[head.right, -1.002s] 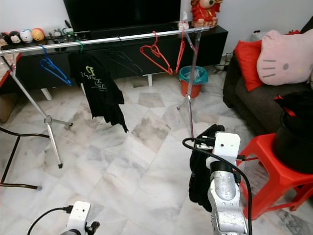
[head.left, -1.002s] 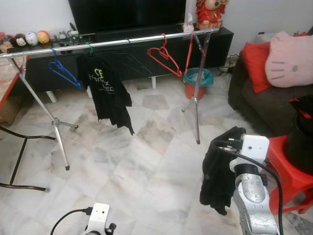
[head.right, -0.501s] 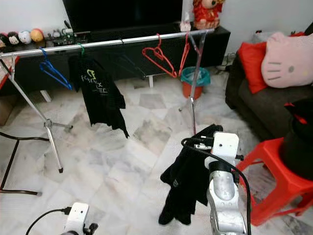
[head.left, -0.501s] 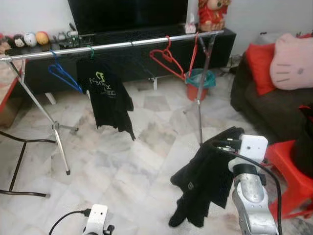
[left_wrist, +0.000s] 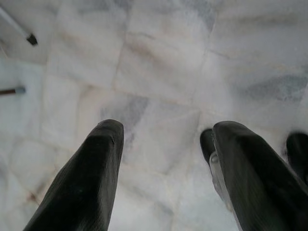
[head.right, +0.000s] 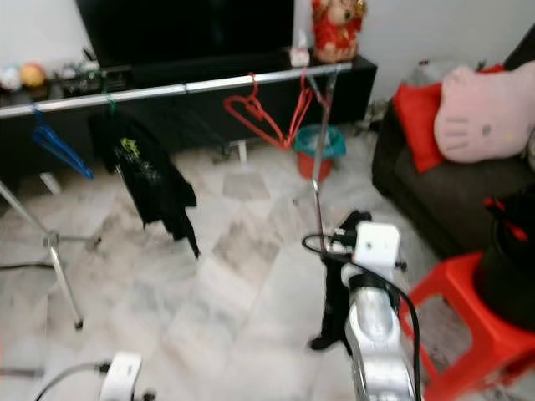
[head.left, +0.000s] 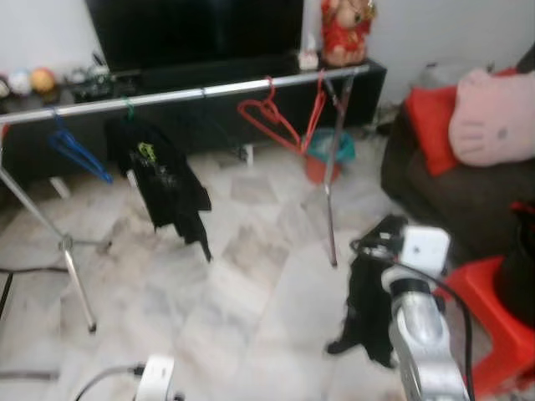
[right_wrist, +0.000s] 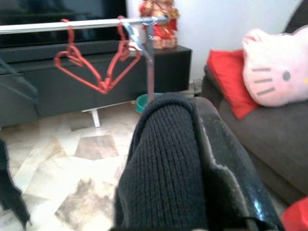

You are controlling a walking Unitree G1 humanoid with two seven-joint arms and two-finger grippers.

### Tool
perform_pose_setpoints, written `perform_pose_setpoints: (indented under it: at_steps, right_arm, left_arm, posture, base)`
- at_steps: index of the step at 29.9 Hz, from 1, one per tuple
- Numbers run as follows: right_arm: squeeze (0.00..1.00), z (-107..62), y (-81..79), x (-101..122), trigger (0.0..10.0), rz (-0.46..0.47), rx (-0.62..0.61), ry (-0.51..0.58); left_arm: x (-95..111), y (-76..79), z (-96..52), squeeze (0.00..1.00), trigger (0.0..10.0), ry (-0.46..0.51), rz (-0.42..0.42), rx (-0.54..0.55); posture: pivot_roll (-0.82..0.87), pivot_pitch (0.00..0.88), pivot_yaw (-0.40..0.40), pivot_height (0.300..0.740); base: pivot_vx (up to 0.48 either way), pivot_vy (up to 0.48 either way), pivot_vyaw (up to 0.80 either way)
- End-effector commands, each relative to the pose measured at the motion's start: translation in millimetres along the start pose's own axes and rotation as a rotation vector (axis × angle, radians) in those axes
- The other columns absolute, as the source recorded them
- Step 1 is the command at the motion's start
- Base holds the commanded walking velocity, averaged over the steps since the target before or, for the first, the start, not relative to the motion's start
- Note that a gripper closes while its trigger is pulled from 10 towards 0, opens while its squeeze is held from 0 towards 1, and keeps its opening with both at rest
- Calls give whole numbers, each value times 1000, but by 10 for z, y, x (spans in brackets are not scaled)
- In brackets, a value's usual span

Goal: Hang hanger

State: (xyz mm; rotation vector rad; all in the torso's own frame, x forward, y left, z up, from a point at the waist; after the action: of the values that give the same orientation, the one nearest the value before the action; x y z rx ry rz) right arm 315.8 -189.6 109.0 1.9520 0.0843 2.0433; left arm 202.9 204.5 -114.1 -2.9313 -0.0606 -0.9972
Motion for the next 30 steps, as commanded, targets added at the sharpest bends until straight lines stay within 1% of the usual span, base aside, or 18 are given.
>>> perform_pose_setpoints:
  at_steps: [1,9,15,23,27,30]
  right_arm:
    - [0,15,80,79,10000,8,-25,29]
    - [0,22,78,73,10000,14,-28,25]
    - [0,27,106,34,10000,20,-50,0]
    - [0,30,118,18,10000,33,-54,-10]
    - [0,31,117,31,10000,33,-53,-2]
    - [0,30,118,27,10000,36,-57,-4]
  left_arm:
    - [-11,29,0,0,10000,-2,-1,-12]
    - [-32,-10,-8,0,10000,-6,-4,-1]
    - [16,57,11,0,10000,-1,-4,-6]
    - [33,74,16,0,10000,2,-7,-8]
    - [20,49,10,0,10000,2,-8,-7]
    - [-13,-9,-4,0,10000,-2,-9,-3]
  posture:
    - [-163,0,47,740]
    - [-163,0,48,740]
    - [-163,0,49,740]
    - [-162,0,47,740]
    - [-162,0,47,740]
    - [-162,0,47,740]
  base:
    - [322,0,0]
    - [321,0,0]
    - [321,0,0]
    - [322,0,-709]
    - [322,0,0]
    - [322,0,0]
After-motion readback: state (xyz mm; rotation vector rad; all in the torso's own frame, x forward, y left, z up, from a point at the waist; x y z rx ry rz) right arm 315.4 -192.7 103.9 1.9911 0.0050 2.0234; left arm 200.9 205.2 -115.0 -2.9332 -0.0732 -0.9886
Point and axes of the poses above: a point about 5 cm out from each wrist's last joint towards the gripper, its own z axis pointing out of the wrist towards the gripper, its own x axis along the axis of the wrist's last joint, y = z × x, the point moved 4 cm from there along z, pointing out of the wrist towards the gripper, and after that the axes turned 10 degrees about -z, right-handed, at the moved point
